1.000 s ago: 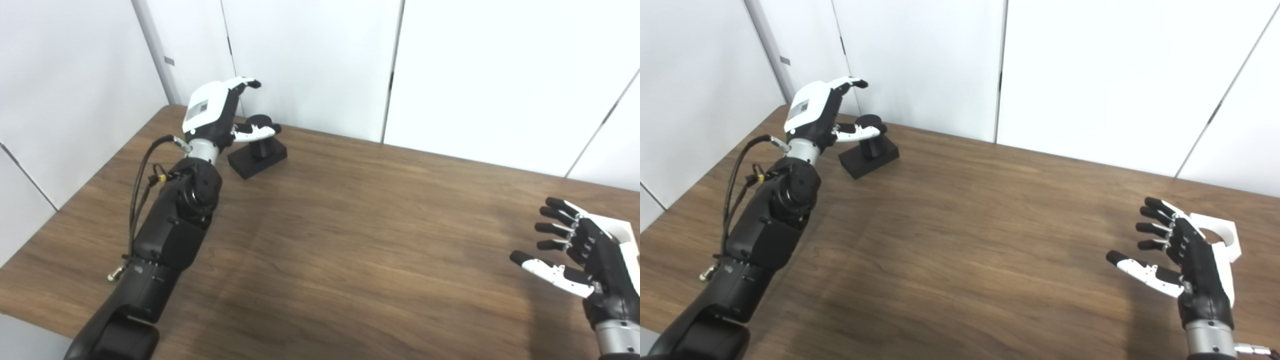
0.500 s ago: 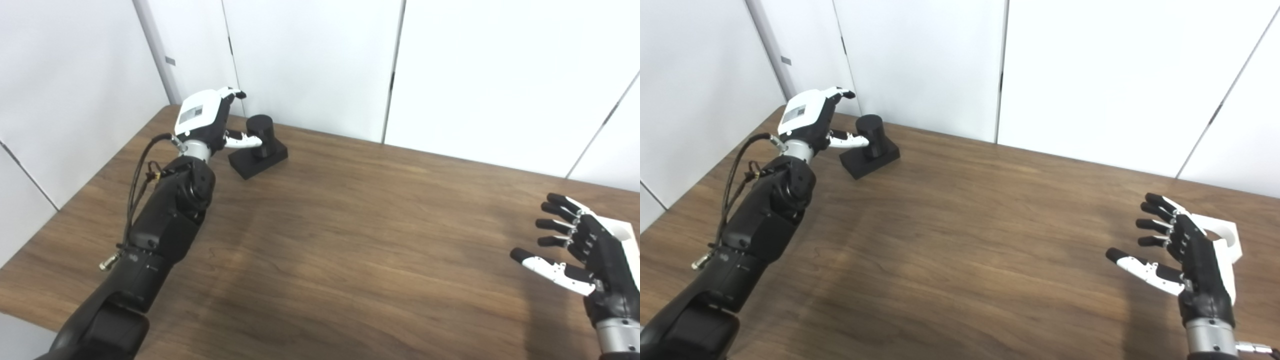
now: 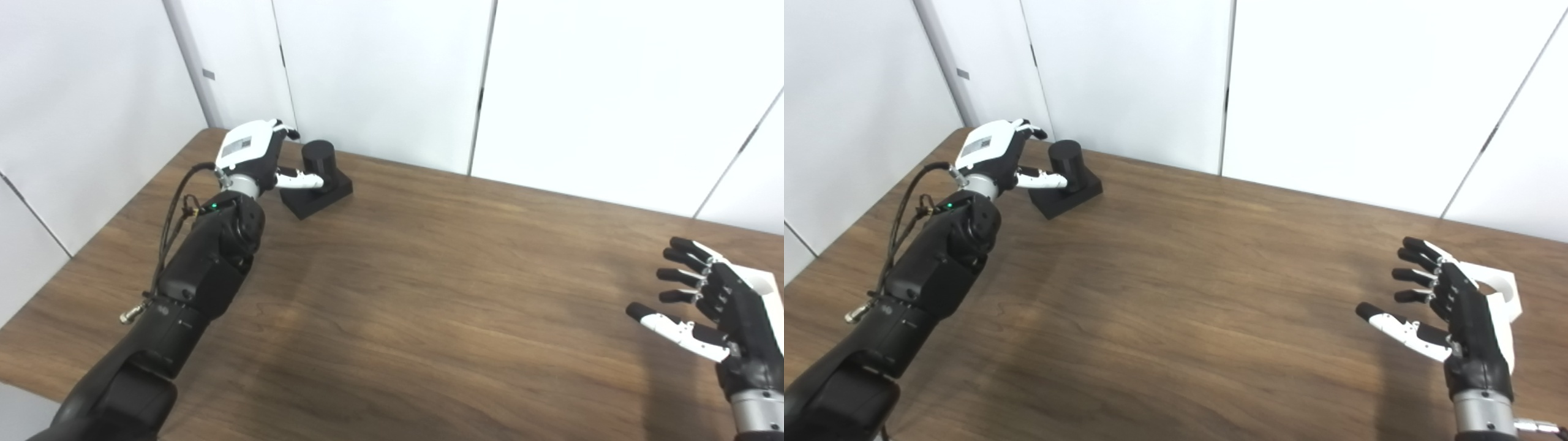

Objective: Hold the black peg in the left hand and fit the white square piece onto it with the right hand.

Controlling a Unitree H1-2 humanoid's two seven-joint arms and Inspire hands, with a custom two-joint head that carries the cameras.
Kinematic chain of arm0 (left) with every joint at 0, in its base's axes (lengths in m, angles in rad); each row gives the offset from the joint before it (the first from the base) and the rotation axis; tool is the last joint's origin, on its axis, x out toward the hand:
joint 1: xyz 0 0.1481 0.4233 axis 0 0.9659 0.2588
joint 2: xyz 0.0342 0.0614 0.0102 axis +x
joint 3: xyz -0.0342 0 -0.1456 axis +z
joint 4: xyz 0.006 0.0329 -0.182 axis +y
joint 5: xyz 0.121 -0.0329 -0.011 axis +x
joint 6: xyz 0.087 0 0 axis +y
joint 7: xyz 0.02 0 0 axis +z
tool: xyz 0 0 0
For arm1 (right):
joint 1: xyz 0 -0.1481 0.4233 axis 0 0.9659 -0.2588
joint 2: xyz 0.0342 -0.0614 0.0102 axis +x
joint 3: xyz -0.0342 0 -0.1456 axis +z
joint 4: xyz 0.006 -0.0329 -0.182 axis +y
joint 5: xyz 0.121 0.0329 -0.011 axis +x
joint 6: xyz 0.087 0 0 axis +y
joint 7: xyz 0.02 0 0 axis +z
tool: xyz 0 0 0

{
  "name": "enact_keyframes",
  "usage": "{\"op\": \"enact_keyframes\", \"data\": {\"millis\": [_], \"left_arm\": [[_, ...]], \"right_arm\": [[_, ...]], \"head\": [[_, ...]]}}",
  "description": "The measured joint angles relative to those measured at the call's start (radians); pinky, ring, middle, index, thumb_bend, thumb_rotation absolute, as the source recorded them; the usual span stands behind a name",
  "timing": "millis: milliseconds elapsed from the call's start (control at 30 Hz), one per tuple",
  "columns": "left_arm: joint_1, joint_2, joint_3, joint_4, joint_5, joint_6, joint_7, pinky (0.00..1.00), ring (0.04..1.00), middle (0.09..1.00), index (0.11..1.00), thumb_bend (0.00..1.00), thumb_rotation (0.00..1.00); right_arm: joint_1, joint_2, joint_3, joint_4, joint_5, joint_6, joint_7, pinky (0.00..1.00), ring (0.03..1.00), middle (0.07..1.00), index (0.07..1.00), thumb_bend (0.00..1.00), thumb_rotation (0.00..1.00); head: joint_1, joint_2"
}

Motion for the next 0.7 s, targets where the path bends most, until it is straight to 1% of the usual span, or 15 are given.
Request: {"op": "enact_keyframes", "data": {"millis": [100, 167, 300, 467, 700], "left_arm": [[0.000, 0.004, -0.020, 0.008, 0.000, 0.009, -0.009, 0.81, 0.985, 0.965, 0.775, 1.00, 0.58], [0.000, 0.006, -0.025, 0.009, 0.000, 0.014, -0.023, 0.81, 0.983, 0.965, 0.775, 1.00, 0.58], [-0.001, 0.008, -0.034, 0.028, 0.000, 0.017, -0.029, 0.83, 0.988, 0.970, 0.780, 1.00, 0.57], [-0.002, 0.008, -0.040, 0.037, -0.001, 0.021, -0.032, 0.84, 0.989, 0.973, 0.786, 1.00, 0.53], [-0.010, 0.008, -0.051, 0.100, -0.001, 0.021, -0.031, 0.86, 0.988, 0.969, 0.794, 1.00, 0.53]], "right_arm": [[0.000, 0.000, -0.001, 0.000, 0.000, 0.000, 0.000, 0.55, 0.690, 0.771, 0.771, 0.64, 0.00], [0.000, 0.000, -0.001, 0.000, 0.000, 0.000, 0.000, 0.56, 0.690, 0.772, 0.774, 0.64, 0.00], [0.000, 0.000, -0.001, -0.001, -0.001, 0.002, 0.000, 0.56, 0.696, 0.773, 0.775, 0.64, 0.00], [0.000, 0.000, -0.002, -0.003, -0.001, 0.006, 0.000, 0.54, 0.683, 0.766, 0.775, 0.64, 0.00], [0.000, 0.000, -0.002, -0.006, -0.004, 0.006, 0.000, 0.53, 0.674, 0.764, 0.770, 0.65, 0.00]], "head": [[0.000, 0.000], [0.000, 0.000], [-0.002, 0.005], [-0.003, 0.008], [-0.008, 0.012]]}}
